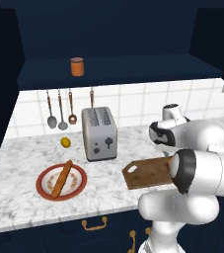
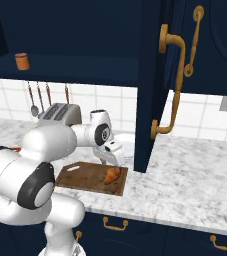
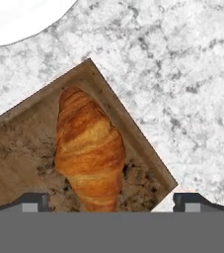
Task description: From the different types of pastries on the counter, select a croissant and place it on the cutting board. Then retrieve a jar of jam from the cabinet and place it alongside the croissant on the cutting board.
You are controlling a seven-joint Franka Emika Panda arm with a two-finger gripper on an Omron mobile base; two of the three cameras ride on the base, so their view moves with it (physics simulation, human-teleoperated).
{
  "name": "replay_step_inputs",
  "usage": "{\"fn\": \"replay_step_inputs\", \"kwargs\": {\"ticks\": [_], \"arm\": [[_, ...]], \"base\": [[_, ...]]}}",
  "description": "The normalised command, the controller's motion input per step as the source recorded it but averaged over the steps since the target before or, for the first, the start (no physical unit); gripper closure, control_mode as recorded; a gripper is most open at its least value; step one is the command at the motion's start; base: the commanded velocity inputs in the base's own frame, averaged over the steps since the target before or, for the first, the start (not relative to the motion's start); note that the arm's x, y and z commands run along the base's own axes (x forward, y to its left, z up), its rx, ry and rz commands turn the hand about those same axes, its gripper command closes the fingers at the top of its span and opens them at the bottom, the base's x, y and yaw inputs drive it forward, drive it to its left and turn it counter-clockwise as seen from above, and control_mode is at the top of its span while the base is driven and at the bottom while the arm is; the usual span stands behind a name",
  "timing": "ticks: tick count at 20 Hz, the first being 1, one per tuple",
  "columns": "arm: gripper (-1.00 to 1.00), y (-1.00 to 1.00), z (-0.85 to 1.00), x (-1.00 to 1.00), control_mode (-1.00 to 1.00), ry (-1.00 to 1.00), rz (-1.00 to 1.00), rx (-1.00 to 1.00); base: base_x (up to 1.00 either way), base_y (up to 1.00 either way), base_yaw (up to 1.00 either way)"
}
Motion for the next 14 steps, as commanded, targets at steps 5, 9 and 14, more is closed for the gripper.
{"fn": "replay_step_inputs", "kwargs": {"ticks": [5,9,14], "arm": [[-1.0,-0.02,0.62,-0.42,-1.0,-0.02,0.0,0.0],[-1.0,0.0,0.62,-0.42,-1.0,-0.08,0.0,0.0],[-1.0,-0.12,0.63,-0.65,-1.0,-0.11,0.0,0.07]], "base": [[0.0,0.0,0.0],[0.0,0.0,0.0],[0.0,0.0,0.0]]}}
